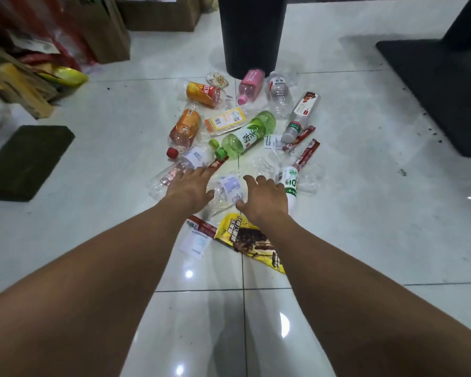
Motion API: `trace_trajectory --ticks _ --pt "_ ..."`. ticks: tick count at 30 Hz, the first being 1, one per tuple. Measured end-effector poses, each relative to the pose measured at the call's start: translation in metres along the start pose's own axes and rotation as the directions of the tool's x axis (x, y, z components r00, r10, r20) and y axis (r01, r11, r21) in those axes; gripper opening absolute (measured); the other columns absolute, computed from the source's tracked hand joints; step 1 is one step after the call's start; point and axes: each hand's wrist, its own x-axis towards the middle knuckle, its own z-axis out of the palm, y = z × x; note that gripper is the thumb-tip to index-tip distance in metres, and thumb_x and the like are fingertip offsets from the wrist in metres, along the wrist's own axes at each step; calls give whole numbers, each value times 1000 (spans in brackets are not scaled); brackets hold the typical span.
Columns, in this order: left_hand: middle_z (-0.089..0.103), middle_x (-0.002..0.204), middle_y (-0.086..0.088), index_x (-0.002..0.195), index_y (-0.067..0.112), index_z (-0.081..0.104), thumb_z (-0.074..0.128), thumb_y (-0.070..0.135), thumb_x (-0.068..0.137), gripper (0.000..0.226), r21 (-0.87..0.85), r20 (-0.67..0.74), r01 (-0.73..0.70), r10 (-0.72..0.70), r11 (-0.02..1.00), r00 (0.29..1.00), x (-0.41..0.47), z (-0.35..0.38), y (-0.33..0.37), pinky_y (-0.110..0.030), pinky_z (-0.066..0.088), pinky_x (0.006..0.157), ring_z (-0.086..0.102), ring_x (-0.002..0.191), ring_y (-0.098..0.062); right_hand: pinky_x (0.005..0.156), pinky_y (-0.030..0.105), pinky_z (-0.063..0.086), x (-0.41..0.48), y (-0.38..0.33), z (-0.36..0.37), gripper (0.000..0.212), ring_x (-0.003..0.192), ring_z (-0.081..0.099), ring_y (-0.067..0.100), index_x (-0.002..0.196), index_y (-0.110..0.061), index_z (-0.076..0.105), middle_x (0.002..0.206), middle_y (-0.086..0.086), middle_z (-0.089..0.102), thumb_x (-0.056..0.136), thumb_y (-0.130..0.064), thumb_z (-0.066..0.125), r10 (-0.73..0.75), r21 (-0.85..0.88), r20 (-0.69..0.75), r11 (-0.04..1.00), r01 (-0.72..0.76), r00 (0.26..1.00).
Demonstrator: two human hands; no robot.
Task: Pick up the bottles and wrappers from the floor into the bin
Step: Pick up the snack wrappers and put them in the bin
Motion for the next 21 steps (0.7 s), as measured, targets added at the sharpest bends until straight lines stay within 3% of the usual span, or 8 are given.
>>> trace_trajectory --ticks 11,15,18,21 --pt "25 155 -5 150 20 20 44 36 98 60 -28 -25 -1 0 1000 1000 -5 5 3 -41 18 117 22 143 -27 106 43 30 -29 10 41 86 131 36 28 142 -13 29 138 8 39 77 -56 66 57 -54 227 997 -45 972" --pt "25 155 -4 150 21 20 44 36 98 60 -20 -32 -4 3 1000 999 -5 7 2 -41 18 117 22 143 -27 111 47 23 -32 4 52 87 130 35 28 140 -11 32 137 10 40 73 -49 73 47 -172 262 985 -1 964" --pt "25 155 -2 150 22 18 43 37 98 60 -4 -27 -5 5 1000 1000 -3 11 3 -41 17 118 24 142 -26 114 46 20 -31 2 62 71 128 37 27 136 -11 37 135 9 42 79 -36 71 41 -183 226 983 1 973" --pt "25 155 -2 150 21 19 42 36 98 59 19 -24 -20 20 1000 1000 -3 15 3 -40 18 116 26 141 -25 112 42 23 -30 3 62 77 127 37 29 135 -9 36 134 11 41 76 -42 73 50 -166 223 986 -12 974"
